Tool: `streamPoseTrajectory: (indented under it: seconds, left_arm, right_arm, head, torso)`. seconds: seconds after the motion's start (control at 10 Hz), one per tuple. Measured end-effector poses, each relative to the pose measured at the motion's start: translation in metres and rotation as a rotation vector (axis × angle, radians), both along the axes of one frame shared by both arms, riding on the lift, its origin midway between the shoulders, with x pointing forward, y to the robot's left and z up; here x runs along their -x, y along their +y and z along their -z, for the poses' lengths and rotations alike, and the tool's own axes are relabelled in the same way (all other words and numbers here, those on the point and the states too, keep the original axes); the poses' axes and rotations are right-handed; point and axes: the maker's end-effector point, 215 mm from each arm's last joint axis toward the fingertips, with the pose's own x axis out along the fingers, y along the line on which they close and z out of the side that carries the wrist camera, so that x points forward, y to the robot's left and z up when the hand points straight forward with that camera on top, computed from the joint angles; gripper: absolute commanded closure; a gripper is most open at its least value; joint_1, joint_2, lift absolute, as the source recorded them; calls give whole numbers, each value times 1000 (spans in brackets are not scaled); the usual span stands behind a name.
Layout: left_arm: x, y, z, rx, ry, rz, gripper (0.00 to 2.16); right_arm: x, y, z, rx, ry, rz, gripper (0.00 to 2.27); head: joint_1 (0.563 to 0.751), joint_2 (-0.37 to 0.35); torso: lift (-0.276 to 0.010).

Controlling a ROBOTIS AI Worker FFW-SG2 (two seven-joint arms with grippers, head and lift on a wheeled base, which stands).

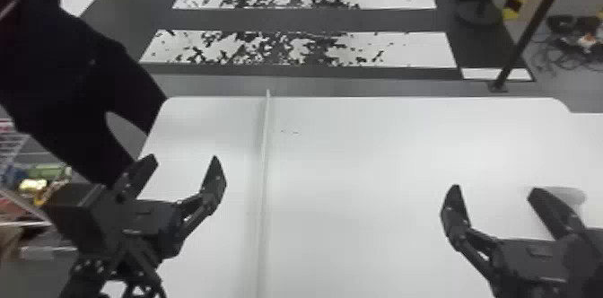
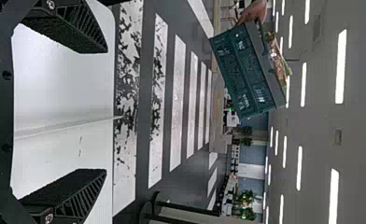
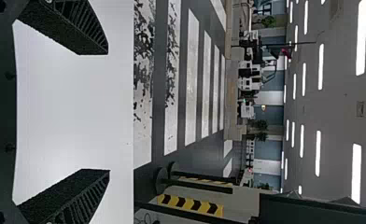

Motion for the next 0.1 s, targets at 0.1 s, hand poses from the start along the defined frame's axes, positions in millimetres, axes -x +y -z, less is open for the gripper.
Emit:
streamPoseTrajectory:
  seconds: [0.1]
  left_arm:
    - [0, 0, 0, 1, 0, -1, 76]
  right_arm:
    - [1, -1, 4, 8, 17, 6, -2]
  head:
    - [695, 71]
  torso:
    - [-29]
